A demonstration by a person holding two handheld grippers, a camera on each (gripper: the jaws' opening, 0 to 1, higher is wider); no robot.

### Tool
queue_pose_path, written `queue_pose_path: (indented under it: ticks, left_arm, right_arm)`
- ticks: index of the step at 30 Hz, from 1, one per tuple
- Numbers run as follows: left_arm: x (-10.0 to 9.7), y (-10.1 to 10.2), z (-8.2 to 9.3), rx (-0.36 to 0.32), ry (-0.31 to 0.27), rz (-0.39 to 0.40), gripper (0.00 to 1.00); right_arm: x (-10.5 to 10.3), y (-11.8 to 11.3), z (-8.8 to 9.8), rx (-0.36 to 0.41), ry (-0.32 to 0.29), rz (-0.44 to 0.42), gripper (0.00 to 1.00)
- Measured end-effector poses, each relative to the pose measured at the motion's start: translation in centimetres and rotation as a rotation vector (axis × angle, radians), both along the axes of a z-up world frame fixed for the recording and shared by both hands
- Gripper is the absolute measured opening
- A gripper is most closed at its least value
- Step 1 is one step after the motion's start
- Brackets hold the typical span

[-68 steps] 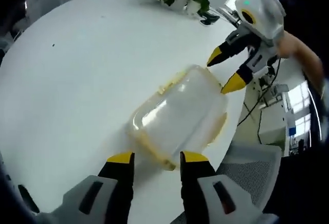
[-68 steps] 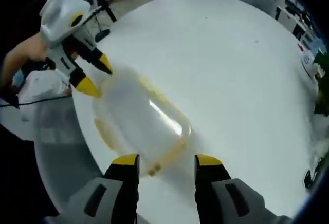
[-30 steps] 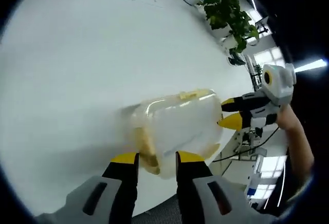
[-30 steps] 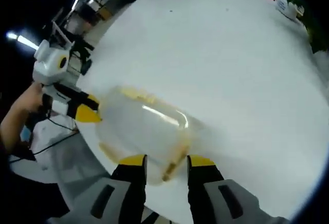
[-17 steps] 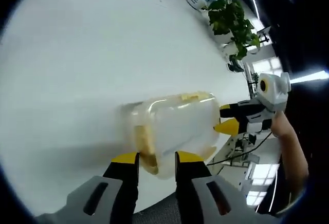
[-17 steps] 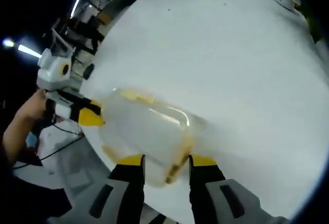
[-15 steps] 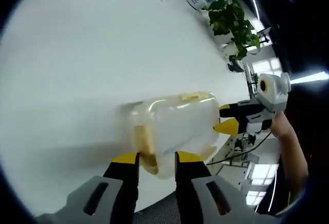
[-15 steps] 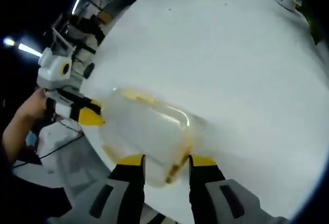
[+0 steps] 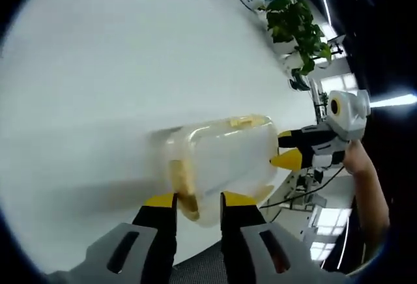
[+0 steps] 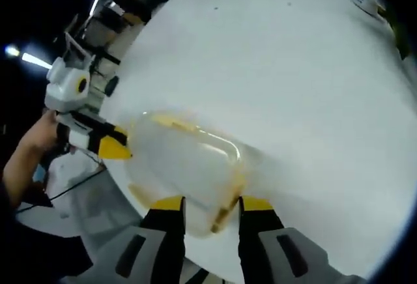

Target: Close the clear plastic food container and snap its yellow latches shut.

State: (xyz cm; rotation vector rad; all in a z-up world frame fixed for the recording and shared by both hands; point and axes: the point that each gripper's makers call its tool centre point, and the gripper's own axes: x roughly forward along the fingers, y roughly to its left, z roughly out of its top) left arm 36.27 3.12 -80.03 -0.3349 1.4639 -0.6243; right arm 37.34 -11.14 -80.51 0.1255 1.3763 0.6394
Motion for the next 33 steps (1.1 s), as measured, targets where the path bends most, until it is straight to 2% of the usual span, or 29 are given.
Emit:
queue_pose_path:
  ticks: [2, 3, 4, 5, 6, 7, 12, 16, 27, 29, 32, 33]
  left_arm:
    - [-0.2, -0.1, 0.1, -0.005, 0.002, 0.007, 0.23]
    - [-0.4, -0.4, 0.3, -0.035, 0.015, -0.005, 0.21]
    - [0.1, -0.1, -0.3, -0.006, 0.01, 0.043, 0.21]
    - [0.0, -0.1, -0.3, -0.014, 0.011, 0.014, 0.21]
    - [0.0, -0.1, -0.4, -0.017, 0.013, 0.011, 0.21]
    - [0.0, -0.2, -0.4, -0.018, 0.011, 0.01, 0.21]
    - [0.4, -0.2, -1.1, -0.037, 0.035, 0.03, 0.21]
    - [-0.2, -0.7, -0.6, -0.034, 0.028, 0.023, 0.22]
    - [-0.1, -0.6, -0.3, -0.036, 0.025, 0.022, 0.24]
    - [-0.3, -0.6, -0.1, -0.041, 0.015, 0.019, 0.25]
    - [-0.4, -0.5, -0.1, -0.036, -0.043, -0.044, 0.26]
    - [-0.7, -0.5, 0.1, -0.031, -0.043, -0.056, 0.25]
  right_arm:
    - [0.0, 0.0, 0.0, 0.003, 0.005, 0.0, 0.28]
    - [0.0, 0.0, -0.1, 0.01, 0.009, 0.0, 0.28]
    - [0.1, -0.1, -0.2, 0.011, 0.008, -0.006, 0.28]
    - [0.0, -0.1, -0.2, 0.015, 0.015, -0.008, 0.28]
    - [-0.9, 0.7, 0.2, 0.06, 0.069, -0.033, 0.26]
    - [-0.4, -0.2, -0.3, 0.022, 0.028, -0.002, 0.26]
    - [-0.5, -0.1, -0.2, 0.03, 0.029, -0.006, 0.26]
    - [-0.3, -0.2, -0.1, 0.033, 0.025, -0.006, 0.27]
    - [-0.1, -0.1, 0.0, 0.018, 0.037, -0.01, 0.29]
    - [0.0, -0.1, 0.2, 0.023, -0.001, 0.009, 0.3]
    - [0.7, 0.0, 0.5, 0.011, -0.139, 0.094, 0.31]
    - [0.7, -0.1, 0.5, -0.003, -0.145, 0.101, 0.32]
